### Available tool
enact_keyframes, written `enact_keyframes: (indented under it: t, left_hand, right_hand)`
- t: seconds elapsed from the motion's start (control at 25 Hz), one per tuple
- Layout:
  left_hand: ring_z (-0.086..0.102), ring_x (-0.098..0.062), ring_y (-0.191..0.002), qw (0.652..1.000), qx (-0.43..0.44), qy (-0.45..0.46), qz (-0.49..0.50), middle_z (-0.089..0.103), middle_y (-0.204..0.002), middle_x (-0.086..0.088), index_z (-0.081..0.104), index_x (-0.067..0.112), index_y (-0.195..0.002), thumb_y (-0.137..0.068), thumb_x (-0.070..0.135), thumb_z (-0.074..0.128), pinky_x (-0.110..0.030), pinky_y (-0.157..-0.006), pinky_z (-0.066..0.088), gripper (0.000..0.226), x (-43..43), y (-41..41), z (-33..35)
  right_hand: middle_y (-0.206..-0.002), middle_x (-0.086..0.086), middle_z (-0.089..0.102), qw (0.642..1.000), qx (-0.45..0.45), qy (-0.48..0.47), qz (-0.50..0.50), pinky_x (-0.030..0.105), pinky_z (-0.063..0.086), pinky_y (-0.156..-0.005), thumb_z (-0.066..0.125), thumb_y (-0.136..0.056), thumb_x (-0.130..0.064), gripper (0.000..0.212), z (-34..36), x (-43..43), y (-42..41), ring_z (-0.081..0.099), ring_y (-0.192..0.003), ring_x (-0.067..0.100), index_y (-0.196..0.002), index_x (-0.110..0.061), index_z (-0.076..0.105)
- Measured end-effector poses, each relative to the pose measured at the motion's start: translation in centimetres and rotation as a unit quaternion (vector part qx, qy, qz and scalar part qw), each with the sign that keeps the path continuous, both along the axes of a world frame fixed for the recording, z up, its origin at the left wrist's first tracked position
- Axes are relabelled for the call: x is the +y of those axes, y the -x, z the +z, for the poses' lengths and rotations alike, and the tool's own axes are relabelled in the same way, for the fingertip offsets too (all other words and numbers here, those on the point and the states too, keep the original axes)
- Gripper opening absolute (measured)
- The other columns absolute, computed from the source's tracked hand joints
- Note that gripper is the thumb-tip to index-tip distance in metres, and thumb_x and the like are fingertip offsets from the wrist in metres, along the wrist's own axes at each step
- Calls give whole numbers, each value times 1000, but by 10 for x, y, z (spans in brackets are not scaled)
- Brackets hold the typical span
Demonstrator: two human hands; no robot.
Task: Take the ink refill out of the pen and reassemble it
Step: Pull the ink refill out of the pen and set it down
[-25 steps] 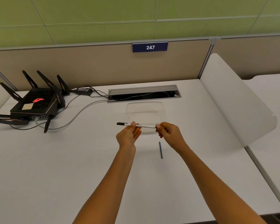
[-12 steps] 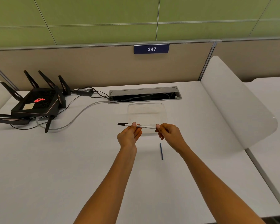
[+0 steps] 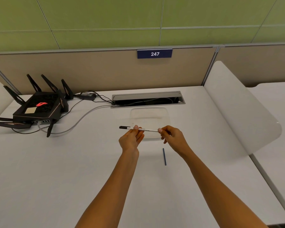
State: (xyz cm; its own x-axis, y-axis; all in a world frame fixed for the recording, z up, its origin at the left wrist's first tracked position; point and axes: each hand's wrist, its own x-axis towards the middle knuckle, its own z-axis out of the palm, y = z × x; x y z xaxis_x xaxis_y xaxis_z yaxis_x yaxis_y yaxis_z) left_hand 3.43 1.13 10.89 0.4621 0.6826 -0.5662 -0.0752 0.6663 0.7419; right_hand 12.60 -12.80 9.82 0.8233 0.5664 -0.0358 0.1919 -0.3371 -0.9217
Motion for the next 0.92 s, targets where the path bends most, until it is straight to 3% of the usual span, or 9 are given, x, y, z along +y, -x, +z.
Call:
enact_keyframes:
  t: [0.12, 0.24, 0.36, 0.48, 0.56, 0.72, 0.84, 0.92]
  left_hand:
    - [73, -22, -78, 1000, 0, -1, 1, 74, -89, -15, 69, -2, -98, -84, 16, 70, -31, -71, 61, 22, -1, 1, 1]
    - [73, -23, -81, 1000, 7, -4, 2, 74, -90, -15, 69, -1, -98, -84, 17, 70, -31, -72, 61, 22, -1, 2, 1]
    - [73, -23, -81, 1000, 8, -5, 4, 74, -88, -14, 69, -1, -97, -84, 17, 70, -31, -71, 61, 23, -1, 3, 1]
    - [73, -23, -81, 1000, 4, -6, 3, 74, -88, -14, 69, -2, -98, -84, 17, 70, -32, -73, 61, 23, -1, 4, 1]
    - [73, -24, -83, 1000, 4, -7, 3, 74, -90, -15, 69, -2, -99, -84, 17, 70, -32, -73, 61, 24, -1, 4, 1]
    - [73, -23, -82, 1000, 1, -7, 6, 74, -92, -16, 69, -2, -100, -84, 16, 70, -32, -73, 61, 24, -2, 4, 1]
    - [73, -22, -79, 1000, -4, -5, 5, 74, -91, -15, 69, -3, -101, -84, 16, 70, -31, -72, 61, 25, -4, 4, 1]
    - [73, -22, -80, 1000, -5, -4, 6, 74, -91, -15, 69, -3, -101, -84, 15, 70, -32, -73, 61, 25, -4, 3, 1]
  right_hand:
    - [-70, -1, 63, 1000, 0, 9, 7, 25, 51, -64, 54, -95, -29, 23, 0, 0, -2, 59, -63, 11, -89, -10, 67]
    - [-82, 0, 64, 1000, -9, -8, -1, 19, 53, -64, 61, -91, -16, 6, -2, 2, 0, 61, -74, 15, -95, -13, 64]
    - [-87, 4, 67, 999, 14, -29, -16, 28, 58, -69, 67, -87, -25, 19, -2, 2, 1, 64, -80, 18, -100, -12, 65]
    - [-79, 8, 69, 999, 33, -12, -7, 32, 58, -68, 56, -92, -38, 34, 0, 0, 0, 64, -70, 16, -93, -8, 70]
    - [-76, 7, 68, 999, 30, -12, 0, 29, 56, -66, 54, -95, -32, 30, 0, -2, 1, 63, -68, 16, -90, -7, 70]
    - [-89, 4, 69, 999, 24, -39, -2, 25, 56, -68, 65, -88, -18, 15, 0, -4, 2, 64, -82, 17, -99, -9, 67]
    - [-87, 7, 70, 998, 45, -31, -11, 33, 59, -72, 63, -89, -34, 27, 0, -4, 1, 66, -83, 21, -96, -9, 69]
    - [-84, 9, 71, 999, 39, -14, -9, 32, 59, -70, 57, -92, -38, 34, 0, -3, 0, 66, -78, 22, -93, -7, 71]
